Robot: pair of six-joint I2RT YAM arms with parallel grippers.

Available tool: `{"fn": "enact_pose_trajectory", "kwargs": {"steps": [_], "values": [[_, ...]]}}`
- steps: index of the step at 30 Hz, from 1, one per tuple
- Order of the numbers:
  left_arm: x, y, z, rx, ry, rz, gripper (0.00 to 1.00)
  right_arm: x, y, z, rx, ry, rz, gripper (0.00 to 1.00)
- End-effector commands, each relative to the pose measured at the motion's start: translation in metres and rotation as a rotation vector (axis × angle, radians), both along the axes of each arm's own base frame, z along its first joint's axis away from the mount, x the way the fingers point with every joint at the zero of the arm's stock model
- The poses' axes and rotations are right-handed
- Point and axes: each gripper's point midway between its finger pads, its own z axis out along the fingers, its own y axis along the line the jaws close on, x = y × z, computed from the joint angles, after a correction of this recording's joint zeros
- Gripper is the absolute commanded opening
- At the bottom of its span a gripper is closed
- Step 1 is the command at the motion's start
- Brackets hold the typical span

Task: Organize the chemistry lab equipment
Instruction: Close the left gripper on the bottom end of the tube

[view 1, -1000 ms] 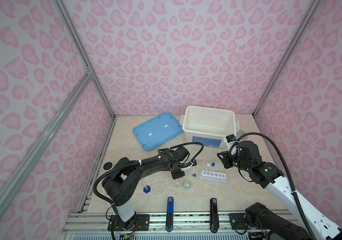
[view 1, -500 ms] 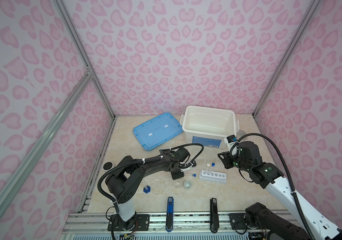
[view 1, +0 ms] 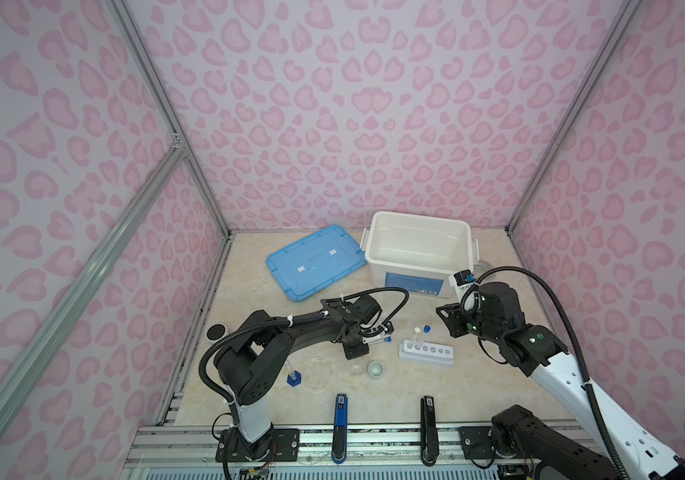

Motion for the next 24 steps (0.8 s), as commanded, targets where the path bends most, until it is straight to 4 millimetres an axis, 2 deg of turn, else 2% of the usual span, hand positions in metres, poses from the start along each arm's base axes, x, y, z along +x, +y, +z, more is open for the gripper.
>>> {"fn": "enact_pose_trajectory", "kwargs": {"steps": [1,11,18,24], "values": [[0.0046,-0.0013,-0.0010,-0.003,-0.006,0.018,0.20,0.0031,0.0007,0.0023,0.009,-0.016,-0.003,0.26],[0.0051,0.0041,-0.0075,0.029,0.000,0.024,0.26,0.0040,0.0003,0.0031,0.008,-0.016,-0.004,0.26],[-0.0004,0.0029,-0.0081,0.029,0.033,0.020,0.22,0.0047,-0.0011,0.0025,0.008,-0.016,-0.008,0.26],[-0.0033,0.0020,-0.0092,0.026,0.052,0.023,0.13,0.0051,-0.0011,0.0010,0.011,-0.013,-0.010,0.26]]}}
